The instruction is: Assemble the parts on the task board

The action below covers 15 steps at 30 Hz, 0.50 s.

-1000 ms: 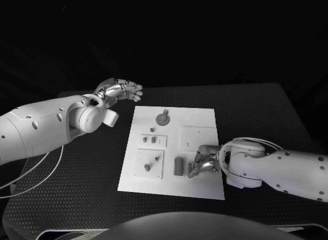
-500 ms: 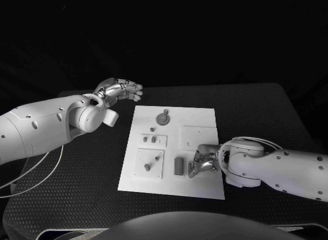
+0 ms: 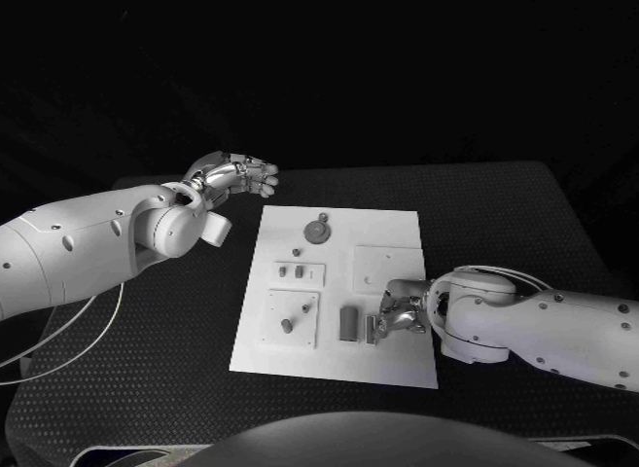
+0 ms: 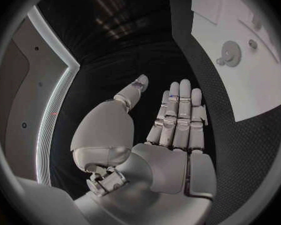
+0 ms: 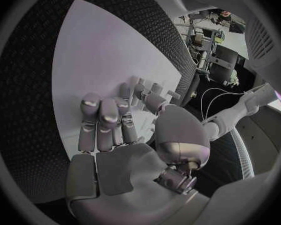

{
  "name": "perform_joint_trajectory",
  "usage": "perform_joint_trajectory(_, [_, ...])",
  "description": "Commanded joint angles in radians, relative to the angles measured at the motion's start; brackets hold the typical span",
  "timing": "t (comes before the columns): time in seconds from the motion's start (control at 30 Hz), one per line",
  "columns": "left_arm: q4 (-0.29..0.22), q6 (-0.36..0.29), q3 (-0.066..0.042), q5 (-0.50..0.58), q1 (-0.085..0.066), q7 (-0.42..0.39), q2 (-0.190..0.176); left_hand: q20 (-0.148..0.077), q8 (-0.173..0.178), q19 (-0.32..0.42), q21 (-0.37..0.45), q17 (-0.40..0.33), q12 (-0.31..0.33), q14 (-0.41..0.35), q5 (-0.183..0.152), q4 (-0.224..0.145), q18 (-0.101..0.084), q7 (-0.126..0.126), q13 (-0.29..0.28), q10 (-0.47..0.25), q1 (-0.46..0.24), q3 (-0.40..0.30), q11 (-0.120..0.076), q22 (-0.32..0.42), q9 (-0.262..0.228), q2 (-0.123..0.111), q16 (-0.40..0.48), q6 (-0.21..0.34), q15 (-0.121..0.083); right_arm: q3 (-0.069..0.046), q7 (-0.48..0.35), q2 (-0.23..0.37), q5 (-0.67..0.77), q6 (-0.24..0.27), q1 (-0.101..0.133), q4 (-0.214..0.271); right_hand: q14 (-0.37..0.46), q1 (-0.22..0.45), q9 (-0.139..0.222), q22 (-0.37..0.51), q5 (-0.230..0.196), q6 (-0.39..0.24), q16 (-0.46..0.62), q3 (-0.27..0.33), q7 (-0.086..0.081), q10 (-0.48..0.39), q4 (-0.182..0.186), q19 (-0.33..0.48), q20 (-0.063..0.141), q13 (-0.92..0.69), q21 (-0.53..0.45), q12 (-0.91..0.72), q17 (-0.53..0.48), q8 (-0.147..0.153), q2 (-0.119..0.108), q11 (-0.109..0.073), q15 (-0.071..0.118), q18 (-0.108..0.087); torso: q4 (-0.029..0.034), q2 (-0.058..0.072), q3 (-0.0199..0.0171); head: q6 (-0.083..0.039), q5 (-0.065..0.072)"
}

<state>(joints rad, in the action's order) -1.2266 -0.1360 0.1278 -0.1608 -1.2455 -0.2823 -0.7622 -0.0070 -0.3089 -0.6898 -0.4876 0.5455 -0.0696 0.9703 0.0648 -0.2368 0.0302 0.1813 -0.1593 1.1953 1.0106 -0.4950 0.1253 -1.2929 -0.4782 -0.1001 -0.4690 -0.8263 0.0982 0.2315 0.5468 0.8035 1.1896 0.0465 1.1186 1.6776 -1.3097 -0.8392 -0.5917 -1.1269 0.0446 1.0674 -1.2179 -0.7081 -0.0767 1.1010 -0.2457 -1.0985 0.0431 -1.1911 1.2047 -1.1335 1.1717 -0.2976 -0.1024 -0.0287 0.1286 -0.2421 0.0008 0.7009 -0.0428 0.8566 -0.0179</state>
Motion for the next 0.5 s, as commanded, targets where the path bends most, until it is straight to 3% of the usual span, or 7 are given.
perform_joint_trajectory(0.03, [-0.002,0.012,-0.001,-0.003,-0.001,-0.006,0.001,0.003,-0.004,-0.006,0.003,0.001,-0.002,0.007,0.0,0.008,0.005,0.001,0.001,-0.004,-0.009,0.001,-0.001,-0.001,0.002,-0.001,0.004,0.006,-0.002,0.003,0.022,0.004,0.006,-0.011,-0.003,-0.009,-0.005,0.002,0.005,0.002,0.004,0.003,-0.003,-0.002,-0.004,0.004,-0.006,0.002,0.001,0.0,0.007,0.005,0.0,0.003,-0.012,0.0,0.002,-0.02,0.0,0.0,0.0001,0.0,0.0])
perform_joint_trajectory(0.3, [-0.001,0.013,-0.001,-0.003,-0.001,-0.006,0.002,0.003,-0.004,-0.006,0.004,0.002,-0.002,0.007,0.0,0.008,0.005,0.001,0.001,-0.004,-0.009,0.001,-0.001,-0.002,0.002,-0.001,0.004,0.006,-0.002,0.003,0.012,0.012,-0.022,-0.01,-0.003,-0.011,-0.006,0.015,0.005,0.003,0.004,0.002,-0.002,-0.002,-0.004,0.005,-0.004,0.001,0.0,0.0,0.008,0.006,0.0,0.004,-0.03,0.0,0.002,-0.02,0.0001,0.0,-0.0003,-0.002,0.002])
perform_joint_trajectory(0.5, [0.001,0.013,-0.001,-0.003,-0.001,-0.006,0.004,0.003,-0.004,-0.006,0.004,0.002,-0.002,0.007,-0.001,0.008,0.005,0.001,0.001,-0.004,-0.009,0.001,-0.001,-0.002,0.002,0.0,0.005,0.006,-0.002,0.003,-0.029,0.022,-0.085,0.006,-0.003,-0.015,-0.003,0.031,0.009,0.008,0.008,-0.007,0.004,0.001,-0.008,-0.001,0.01,0.0,0.0,-0.001,0.007,0.01,-0.005,0.009,-0.09,0.005,-0.001,-0.02,-0.0003,0.0,-0.0005,-0.008,0.005])
